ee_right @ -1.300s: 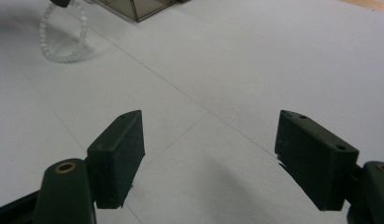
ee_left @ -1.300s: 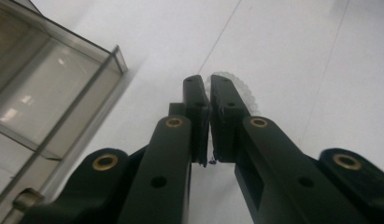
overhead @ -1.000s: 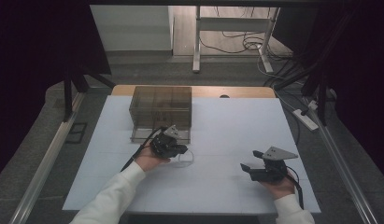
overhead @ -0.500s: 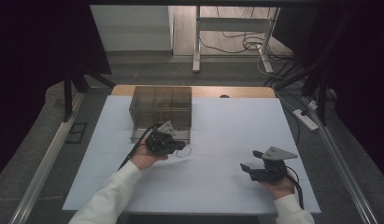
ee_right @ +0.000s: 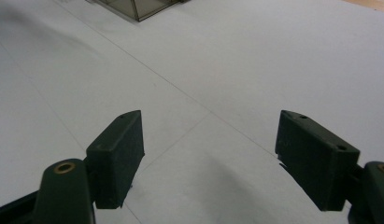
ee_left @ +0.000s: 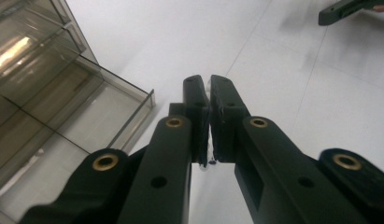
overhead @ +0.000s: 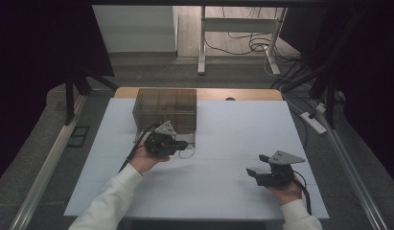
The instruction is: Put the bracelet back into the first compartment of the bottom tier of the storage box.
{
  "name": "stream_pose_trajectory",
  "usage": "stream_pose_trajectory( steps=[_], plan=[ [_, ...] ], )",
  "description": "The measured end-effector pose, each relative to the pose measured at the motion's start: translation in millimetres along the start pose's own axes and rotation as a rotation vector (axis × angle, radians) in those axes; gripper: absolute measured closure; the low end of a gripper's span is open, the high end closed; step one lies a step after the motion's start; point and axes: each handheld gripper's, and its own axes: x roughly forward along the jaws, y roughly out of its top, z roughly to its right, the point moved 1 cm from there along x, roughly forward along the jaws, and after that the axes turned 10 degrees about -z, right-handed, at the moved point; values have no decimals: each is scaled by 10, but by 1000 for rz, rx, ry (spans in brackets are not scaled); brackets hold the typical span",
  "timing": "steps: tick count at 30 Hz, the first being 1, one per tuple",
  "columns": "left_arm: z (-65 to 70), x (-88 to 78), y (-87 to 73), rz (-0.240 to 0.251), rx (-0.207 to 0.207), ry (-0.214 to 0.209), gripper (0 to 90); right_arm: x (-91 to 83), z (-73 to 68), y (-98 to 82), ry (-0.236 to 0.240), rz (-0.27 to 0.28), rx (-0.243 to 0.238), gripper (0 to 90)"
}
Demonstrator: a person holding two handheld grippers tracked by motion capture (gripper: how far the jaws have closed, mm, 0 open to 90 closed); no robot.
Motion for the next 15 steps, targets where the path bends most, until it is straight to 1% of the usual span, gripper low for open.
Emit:
stream_pose_trajectory(
  steps=[15],
  plan=[
    [-56,-131,-26,30,-16,20,857,10,0,-4,-3,-8,-6,236]
  ],
)
